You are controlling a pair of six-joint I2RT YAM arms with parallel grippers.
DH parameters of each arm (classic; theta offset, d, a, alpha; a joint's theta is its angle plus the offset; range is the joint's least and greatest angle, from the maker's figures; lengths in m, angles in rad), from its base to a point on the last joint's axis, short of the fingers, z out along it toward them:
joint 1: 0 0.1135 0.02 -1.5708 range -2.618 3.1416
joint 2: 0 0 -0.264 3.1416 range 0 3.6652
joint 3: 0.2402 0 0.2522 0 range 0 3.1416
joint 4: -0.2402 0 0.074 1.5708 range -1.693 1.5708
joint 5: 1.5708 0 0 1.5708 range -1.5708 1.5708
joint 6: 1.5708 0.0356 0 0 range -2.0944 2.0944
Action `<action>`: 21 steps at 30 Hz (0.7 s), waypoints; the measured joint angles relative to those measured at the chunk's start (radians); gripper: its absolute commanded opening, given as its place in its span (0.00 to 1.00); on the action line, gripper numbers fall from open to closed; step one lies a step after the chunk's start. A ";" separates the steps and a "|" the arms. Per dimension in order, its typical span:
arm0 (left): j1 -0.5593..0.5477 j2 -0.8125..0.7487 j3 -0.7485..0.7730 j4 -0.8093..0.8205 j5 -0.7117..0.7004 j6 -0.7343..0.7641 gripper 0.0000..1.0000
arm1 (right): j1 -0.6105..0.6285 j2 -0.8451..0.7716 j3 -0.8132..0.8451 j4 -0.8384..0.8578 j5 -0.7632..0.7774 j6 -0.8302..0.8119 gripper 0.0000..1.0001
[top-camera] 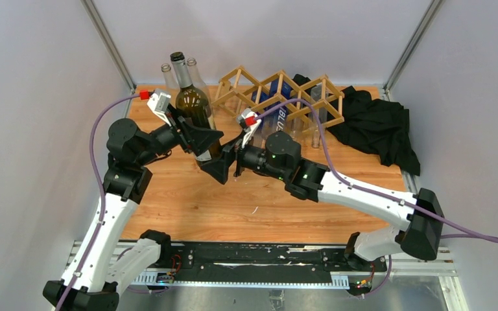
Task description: Take the wine bottle off the wine rack
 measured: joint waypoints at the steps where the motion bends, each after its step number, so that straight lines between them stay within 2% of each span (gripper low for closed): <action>1: 0.000 -0.001 0.000 0.003 0.002 -0.006 0.00 | 0.011 0.018 0.013 0.000 0.022 -0.008 0.95; 8: 0.002 -0.017 0.000 0.017 0.006 -0.031 0.00 | 0.044 0.096 0.084 0.021 0.123 -0.049 0.95; 9: 0.002 -0.020 0.000 0.017 0.006 -0.031 0.00 | 0.046 0.103 0.091 0.027 0.126 -0.051 0.88; 11: 0.002 -0.026 0.000 0.017 0.004 -0.031 0.01 | 0.050 0.113 0.101 0.039 0.128 -0.053 0.63; 12: 0.002 -0.029 0.000 0.018 -0.001 -0.034 0.08 | 0.054 0.115 0.101 0.046 0.126 -0.060 0.48; 14: 0.006 -0.032 0.000 0.007 0.000 -0.044 0.37 | 0.059 0.115 0.101 0.045 0.129 -0.077 0.11; 15: 0.006 -0.034 0.000 0.005 -0.002 -0.044 0.50 | 0.060 0.115 0.101 0.047 0.131 -0.078 0.02; 18: 0.006 -0.034 0.000 0.002 -0.005 -0.047 0.79 | 0.063 0.115 0.101 0.046 0.141 -0.078 0.00; 20: 0.006 -0.034 0.007 -0.016 -0.011 -0.044 0.93 | 0.065 0.114 0.098 0.047 0.145 -0.076 0.00; 21: 0.006 -0.032 0.018 -0.030 -0.017 -0.040 0.97 | 0.066 0.113 0.097 0.048 0.150 -0.080 0.00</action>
